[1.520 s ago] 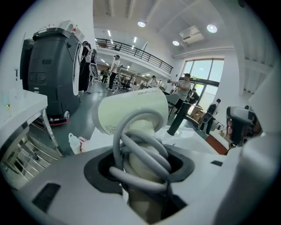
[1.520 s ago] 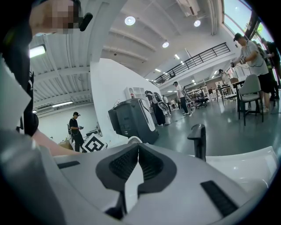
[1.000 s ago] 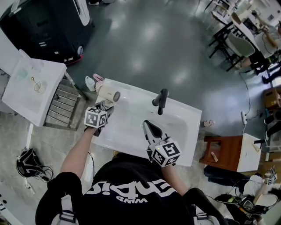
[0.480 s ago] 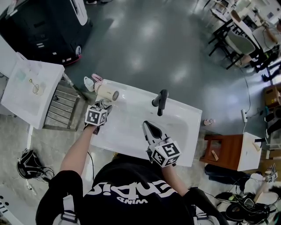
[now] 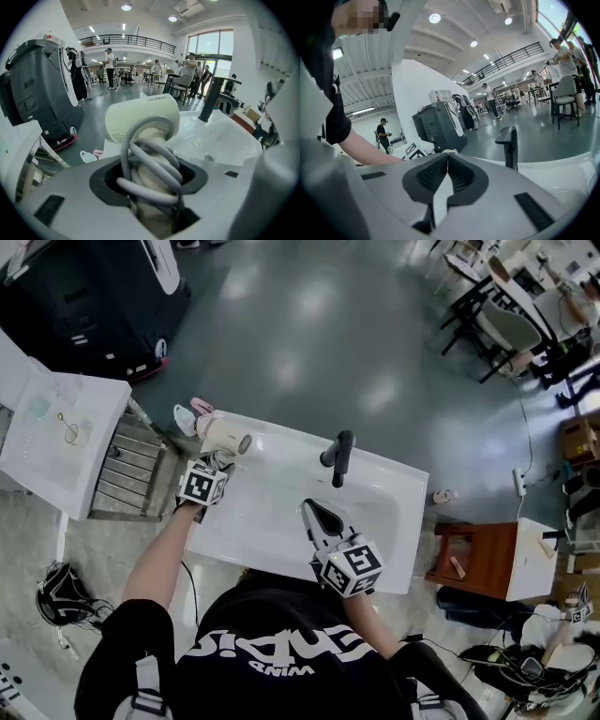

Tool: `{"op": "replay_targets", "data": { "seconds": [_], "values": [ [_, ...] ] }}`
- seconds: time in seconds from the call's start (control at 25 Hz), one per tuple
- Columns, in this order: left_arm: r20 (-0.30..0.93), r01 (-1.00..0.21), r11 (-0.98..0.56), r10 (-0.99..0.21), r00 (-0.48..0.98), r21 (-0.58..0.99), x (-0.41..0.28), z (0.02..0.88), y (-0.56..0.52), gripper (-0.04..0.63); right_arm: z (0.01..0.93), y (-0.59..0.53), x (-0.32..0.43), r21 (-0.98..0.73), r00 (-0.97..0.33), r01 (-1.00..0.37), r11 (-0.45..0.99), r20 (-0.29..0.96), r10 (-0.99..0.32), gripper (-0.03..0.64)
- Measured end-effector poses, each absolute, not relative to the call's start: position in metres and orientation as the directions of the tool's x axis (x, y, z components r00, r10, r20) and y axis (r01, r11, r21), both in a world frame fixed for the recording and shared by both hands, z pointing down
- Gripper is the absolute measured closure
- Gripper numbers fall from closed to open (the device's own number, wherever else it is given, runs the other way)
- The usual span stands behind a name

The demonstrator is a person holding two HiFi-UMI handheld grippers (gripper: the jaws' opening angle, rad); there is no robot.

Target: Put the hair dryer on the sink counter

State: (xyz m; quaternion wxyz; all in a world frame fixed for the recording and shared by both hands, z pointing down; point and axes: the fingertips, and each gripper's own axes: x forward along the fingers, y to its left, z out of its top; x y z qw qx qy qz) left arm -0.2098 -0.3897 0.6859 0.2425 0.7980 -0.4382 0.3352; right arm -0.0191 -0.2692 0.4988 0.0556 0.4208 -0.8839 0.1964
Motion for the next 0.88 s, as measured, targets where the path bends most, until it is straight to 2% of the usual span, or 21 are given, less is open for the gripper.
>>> {"op": "replay_targets", "data": {
  "seconds": [0.64,0.88],
  "values": [
    [0.776,-0.868,-0.494,-0.528,0.345,0.05,-0.211,0.692,-0.399,0.339,0.502,-0.272,-0.016,-0.306,-0.629,-0.774,0.554,0.275,-0.727,0.598],
    [0.787,-0.842,-0.539,-0.519,0.333,0.001,-0.211,0.695,-0.401,0.339,0.503,-0.271,-0.014,-0.309,-0.624,-0.778,0.548,0.278,-0.73,0.598]
  ]
}}
